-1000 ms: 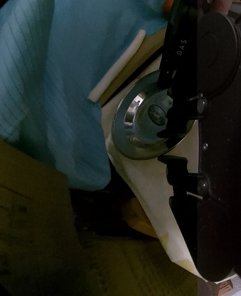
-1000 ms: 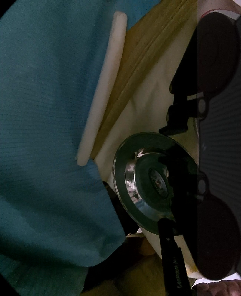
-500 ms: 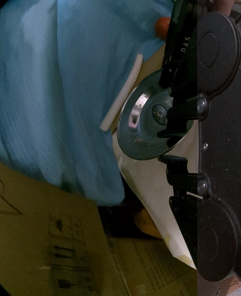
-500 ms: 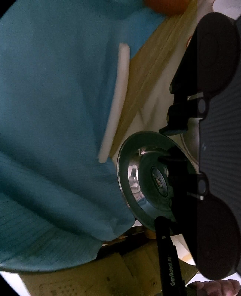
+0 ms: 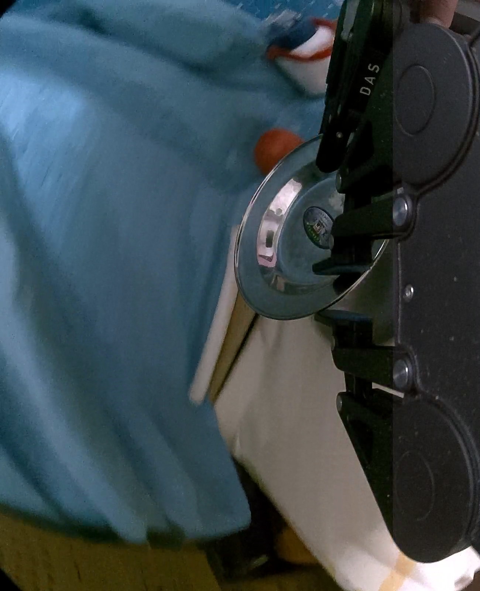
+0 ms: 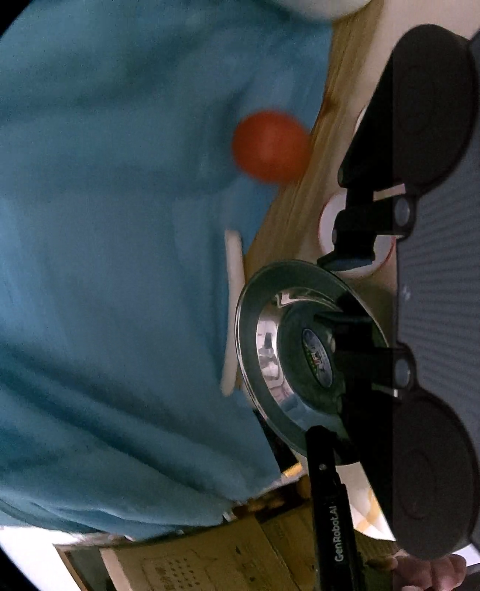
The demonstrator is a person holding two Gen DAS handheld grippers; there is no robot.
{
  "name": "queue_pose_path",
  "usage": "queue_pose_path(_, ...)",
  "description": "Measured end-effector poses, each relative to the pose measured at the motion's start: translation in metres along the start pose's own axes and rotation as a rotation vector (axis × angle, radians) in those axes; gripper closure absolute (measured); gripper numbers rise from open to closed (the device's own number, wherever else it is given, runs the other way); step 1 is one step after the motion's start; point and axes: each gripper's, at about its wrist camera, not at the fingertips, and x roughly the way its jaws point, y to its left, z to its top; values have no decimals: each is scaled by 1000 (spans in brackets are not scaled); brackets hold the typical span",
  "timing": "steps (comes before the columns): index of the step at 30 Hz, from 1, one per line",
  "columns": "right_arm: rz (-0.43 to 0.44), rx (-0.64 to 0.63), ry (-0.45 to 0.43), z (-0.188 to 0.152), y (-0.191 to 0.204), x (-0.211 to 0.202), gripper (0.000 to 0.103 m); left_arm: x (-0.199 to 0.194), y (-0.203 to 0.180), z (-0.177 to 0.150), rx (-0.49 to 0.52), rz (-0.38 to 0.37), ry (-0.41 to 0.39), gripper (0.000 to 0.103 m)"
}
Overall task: Organize plates and bowls
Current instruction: 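Lift the small dark plate with both grippers and carry it over the stacked plates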
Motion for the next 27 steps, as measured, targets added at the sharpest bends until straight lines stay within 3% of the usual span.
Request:
queue_pose_path(12, -141, 121, -13, -48, -63, -58, 76, 23, -64, -26, 143, -158, 132, 81)
queue_pose_path(20, -147, 198, 18, -81, -84, -72, 75, 40, -83, -45, 236, -183, 216, 80)
queue_pose_path(27, -140, 215, 58, -104, -86, -76, 75, 40, -80, -62, 261, -185, 282, 80)
